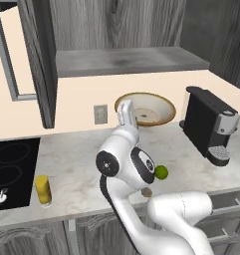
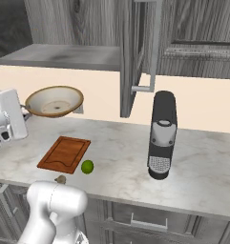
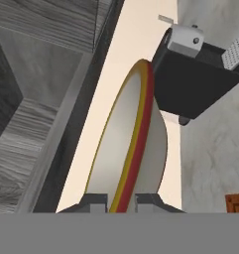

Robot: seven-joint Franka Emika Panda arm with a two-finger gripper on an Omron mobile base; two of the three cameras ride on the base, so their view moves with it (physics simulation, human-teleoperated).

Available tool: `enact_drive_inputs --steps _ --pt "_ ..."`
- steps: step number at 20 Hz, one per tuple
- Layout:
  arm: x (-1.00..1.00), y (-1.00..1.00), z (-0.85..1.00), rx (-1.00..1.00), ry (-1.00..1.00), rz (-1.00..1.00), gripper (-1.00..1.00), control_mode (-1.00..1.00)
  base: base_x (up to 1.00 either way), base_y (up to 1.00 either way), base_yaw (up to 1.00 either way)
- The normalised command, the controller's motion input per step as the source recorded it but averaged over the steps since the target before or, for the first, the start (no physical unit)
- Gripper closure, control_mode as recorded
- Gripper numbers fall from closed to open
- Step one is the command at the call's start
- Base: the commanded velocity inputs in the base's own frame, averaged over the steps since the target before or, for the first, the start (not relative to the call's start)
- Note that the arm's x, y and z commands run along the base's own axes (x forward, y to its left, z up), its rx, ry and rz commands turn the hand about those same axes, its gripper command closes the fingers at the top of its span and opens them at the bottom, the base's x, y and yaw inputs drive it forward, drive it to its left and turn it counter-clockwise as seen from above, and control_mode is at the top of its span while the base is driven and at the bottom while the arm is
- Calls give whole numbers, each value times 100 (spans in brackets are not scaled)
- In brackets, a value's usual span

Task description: Open the cabinet. Place the bowl and condiment on the counter. Then place the lime and garlic on the cutting board.

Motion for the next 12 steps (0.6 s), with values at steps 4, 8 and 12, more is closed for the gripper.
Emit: enact_drive_inputs --steps 4,8,12 --pt "16 -3 -4 5 0 0 100 -100 0 0 0" --pt "20 0 -15 6 0 0 100 -100 0 0 0" --pt "31 0 -26 6 -1 0 100 -100 0 0 0"
